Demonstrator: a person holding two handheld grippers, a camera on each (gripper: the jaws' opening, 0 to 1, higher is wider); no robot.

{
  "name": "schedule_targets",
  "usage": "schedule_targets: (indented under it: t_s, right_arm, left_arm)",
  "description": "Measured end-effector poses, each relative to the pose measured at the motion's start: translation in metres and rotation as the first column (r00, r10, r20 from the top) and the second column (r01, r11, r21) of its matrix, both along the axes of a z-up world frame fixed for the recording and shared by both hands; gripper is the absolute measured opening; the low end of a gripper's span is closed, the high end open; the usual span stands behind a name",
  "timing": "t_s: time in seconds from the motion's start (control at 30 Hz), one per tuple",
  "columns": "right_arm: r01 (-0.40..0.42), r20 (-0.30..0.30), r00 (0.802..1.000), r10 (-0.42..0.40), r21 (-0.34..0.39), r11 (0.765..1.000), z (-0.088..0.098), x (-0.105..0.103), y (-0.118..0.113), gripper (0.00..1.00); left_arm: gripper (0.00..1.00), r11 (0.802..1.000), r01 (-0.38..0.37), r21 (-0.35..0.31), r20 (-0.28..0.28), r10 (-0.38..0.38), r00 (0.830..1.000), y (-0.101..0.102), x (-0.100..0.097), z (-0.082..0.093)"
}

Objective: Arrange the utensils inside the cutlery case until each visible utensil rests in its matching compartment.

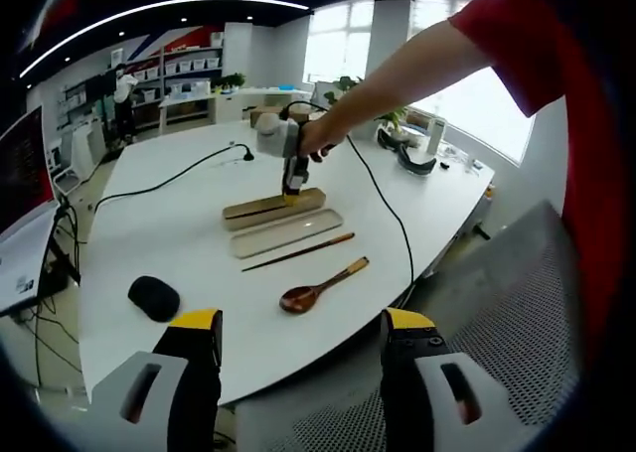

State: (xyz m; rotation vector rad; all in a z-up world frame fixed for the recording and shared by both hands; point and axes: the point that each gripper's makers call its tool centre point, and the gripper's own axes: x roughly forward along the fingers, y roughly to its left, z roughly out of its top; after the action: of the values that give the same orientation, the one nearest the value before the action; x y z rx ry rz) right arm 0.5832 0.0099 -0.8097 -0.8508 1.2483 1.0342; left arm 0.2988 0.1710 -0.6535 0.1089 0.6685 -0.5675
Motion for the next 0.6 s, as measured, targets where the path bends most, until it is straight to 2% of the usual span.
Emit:
schedule_targets:
  t_s: [0.37, 0.6]
  right_arm:
    - [0.048, 0.046, 0.998, -0.051, 0.071, 0.996, 0.024, -0.001, 0.008, 0.12]
    - [0.003, 0.098, 0.995, -0.013, 0.103, 0.995, 0.043, -0.005, 0.015, 0.17]
  left_arm:
    - [0.66, 1.0, 0.013, 0.009, -0.006, -0.013, 1.0, -0.006, -0.004, 0.002]
    - [0.68, 1.0, 0.017, 0.003, -0.017, -0.017, 1.0, -0.007, -0.007, 0.002]
